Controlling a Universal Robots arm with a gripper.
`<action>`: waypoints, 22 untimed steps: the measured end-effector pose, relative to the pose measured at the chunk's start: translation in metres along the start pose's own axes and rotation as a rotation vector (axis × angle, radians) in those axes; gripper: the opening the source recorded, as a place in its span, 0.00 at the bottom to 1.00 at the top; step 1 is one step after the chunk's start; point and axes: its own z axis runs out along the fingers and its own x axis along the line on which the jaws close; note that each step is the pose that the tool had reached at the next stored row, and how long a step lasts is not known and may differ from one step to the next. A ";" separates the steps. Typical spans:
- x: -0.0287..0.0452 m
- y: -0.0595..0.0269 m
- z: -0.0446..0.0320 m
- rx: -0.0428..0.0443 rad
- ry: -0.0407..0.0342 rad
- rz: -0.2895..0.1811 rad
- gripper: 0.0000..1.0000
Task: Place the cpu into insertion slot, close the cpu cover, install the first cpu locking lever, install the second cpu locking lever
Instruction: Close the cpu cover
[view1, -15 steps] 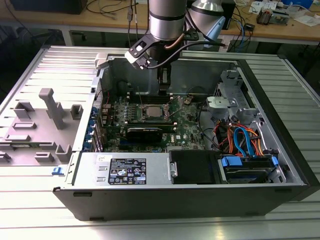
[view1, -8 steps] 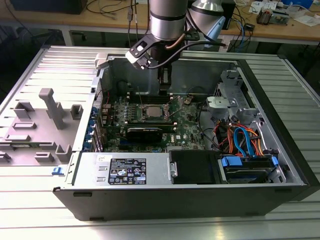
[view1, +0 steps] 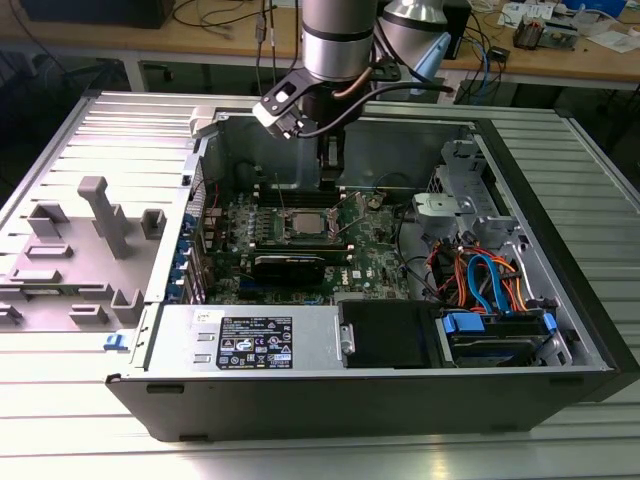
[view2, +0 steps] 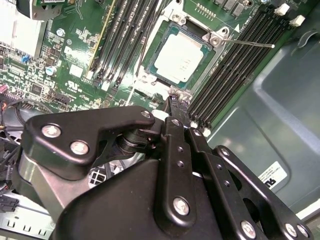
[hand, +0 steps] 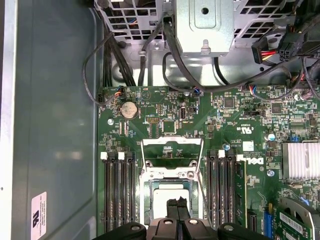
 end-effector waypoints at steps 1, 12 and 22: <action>0.0000 0.0002 0.0000 0.0000 0.0000 0.000 0.11; 0.0000 0.0031 0.0001 0.0000 0.0000 0.000 0.11; 0.0000 0.0060 0.0001 0.0000 0.0000 0.000 0.11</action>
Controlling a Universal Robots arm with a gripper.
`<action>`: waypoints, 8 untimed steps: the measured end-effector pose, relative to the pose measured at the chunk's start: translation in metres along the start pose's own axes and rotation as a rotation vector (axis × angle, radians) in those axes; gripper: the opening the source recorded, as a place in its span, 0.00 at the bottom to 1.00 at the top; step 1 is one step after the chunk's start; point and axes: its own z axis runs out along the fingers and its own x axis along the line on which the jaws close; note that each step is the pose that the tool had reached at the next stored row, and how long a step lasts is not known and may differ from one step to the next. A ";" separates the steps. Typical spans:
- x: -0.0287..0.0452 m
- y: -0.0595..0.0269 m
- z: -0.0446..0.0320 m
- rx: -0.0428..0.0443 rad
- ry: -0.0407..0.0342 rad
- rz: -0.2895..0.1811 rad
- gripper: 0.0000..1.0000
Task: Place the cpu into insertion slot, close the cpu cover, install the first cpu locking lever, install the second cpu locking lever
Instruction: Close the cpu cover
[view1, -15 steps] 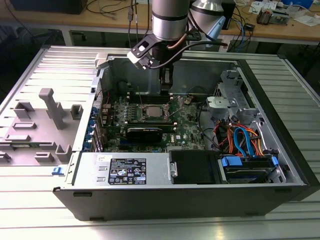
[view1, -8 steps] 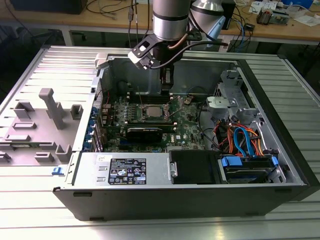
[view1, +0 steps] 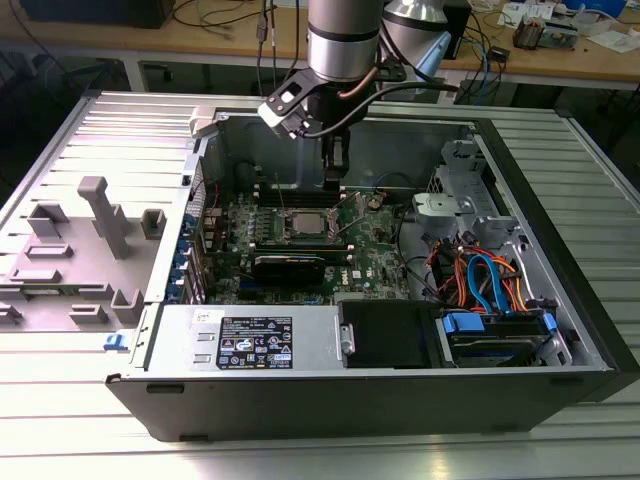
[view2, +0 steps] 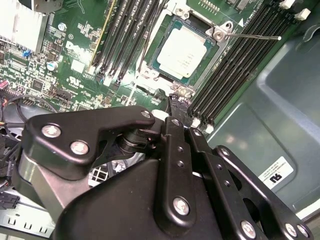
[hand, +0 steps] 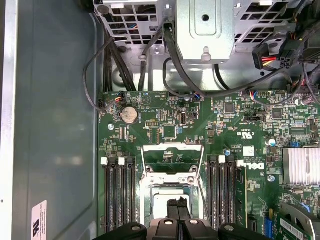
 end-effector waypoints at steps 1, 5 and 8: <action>0.0000 0.0002 0.0000 0.0000 0.0000 0.000 0.11; 0.0000 0.0012 0.0000 0.0000 0.0000 0.000 0.11; 0.0000 0.0018 0.0000 0.0000 0.0000 0.000 0.11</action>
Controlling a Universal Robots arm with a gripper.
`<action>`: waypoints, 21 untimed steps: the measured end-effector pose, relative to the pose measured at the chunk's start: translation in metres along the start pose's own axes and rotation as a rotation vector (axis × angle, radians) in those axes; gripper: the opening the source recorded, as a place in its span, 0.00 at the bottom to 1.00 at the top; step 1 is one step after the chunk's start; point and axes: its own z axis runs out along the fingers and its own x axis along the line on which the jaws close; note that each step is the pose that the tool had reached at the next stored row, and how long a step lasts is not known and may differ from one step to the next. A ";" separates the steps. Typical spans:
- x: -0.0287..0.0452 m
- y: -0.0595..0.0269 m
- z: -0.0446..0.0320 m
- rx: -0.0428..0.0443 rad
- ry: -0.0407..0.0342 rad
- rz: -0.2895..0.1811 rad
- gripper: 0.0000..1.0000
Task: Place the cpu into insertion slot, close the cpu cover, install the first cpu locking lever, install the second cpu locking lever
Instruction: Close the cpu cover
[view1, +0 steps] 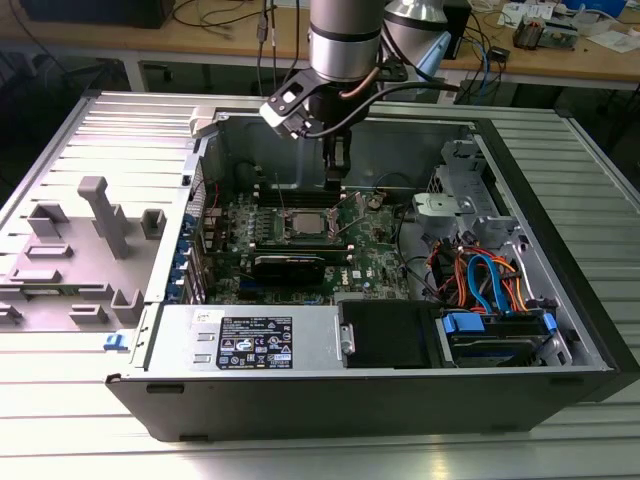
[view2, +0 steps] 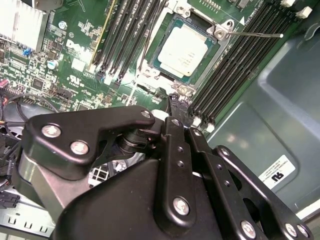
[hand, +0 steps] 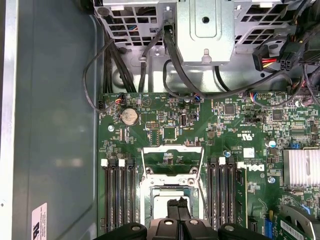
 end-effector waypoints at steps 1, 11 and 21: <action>0.0000 0.0002 0.0000 0.0000 0.0000 0.000 0.11; 0.0000 0.0020 0.0001 0.0000 0.0000 0.000 0.11; 0.0000 0.0043 0.0001 0.0000 0.0000 0.000 0.11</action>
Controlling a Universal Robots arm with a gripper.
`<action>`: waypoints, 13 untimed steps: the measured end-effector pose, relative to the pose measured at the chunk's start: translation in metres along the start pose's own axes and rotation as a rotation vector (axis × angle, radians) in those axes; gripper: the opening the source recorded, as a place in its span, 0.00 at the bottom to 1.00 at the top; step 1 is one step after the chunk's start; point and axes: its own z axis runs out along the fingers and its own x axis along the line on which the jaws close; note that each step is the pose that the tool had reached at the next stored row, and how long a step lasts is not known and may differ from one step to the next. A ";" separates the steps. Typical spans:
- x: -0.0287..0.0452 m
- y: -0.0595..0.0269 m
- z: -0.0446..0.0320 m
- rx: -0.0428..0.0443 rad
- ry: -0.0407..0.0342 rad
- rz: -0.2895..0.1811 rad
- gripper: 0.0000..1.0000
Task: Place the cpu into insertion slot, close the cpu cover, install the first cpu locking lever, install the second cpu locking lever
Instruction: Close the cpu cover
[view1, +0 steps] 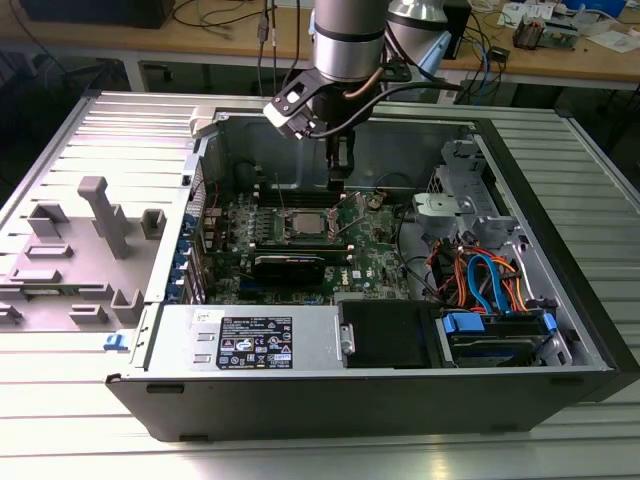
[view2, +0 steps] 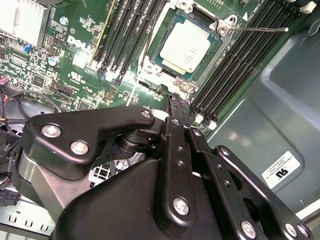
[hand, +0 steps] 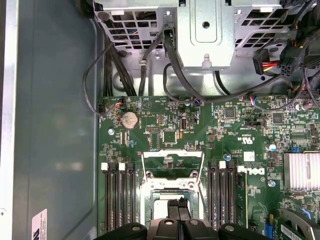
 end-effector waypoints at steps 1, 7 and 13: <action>0.0000 0.0003 0.0000 0.0000 0.0000 0.000 0.11; 0.0000 0.0017 0.0001 0.0000 0.0000 0.000 0.11; 0.0000 0.0029 0.0001 0.0000 0.0000 0.000 0.11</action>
